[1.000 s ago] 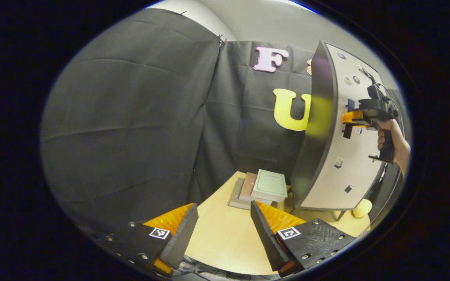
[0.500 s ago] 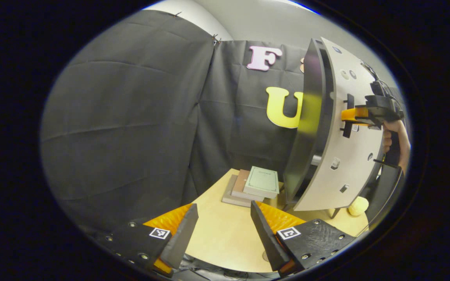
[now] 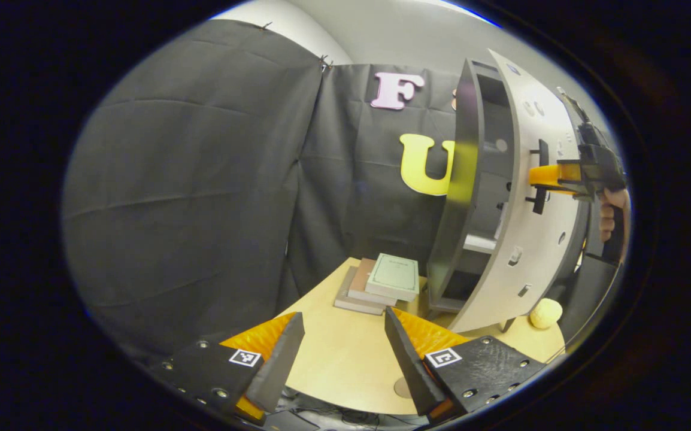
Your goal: Open the cabinet door with the right hand, grasp the bottle in the cabinet with the left hand and place it on the coaster, then close the cabinet door with the right hand.
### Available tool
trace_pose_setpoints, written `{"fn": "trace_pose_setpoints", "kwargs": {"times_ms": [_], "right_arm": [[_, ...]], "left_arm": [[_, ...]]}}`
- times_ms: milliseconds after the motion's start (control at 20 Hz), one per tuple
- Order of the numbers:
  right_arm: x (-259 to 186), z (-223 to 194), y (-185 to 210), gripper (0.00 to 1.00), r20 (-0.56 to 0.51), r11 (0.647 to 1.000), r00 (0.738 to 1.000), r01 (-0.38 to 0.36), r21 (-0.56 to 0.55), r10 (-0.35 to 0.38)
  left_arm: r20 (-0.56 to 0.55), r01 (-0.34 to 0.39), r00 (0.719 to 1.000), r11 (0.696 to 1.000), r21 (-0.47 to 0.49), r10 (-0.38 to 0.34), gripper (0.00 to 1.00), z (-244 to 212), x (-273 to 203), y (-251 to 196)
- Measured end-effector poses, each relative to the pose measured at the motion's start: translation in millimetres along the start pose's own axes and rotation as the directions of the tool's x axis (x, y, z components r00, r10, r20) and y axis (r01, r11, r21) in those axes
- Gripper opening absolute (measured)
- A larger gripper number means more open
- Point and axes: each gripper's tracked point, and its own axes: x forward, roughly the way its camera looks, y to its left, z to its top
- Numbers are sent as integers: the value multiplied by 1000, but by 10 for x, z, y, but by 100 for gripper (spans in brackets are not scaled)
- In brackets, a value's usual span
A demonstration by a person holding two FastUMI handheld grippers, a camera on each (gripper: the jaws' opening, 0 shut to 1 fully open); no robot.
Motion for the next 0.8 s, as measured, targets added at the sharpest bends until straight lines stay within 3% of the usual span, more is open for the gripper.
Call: {"fn": "trace_pose_setpoints", "kwargs": {"times_ms": [500,800], "right_arm": [[-28,-3,-70,12,6,1000,1000,-25,15,25],[-36,5,-126,12,1,1000,1000,16,7,-16]], "left_arm": [[24,54,998,996,67,-56,84,101,-49,-301],[40,115,992,986,119,-120,82,192,13,-530]]}}
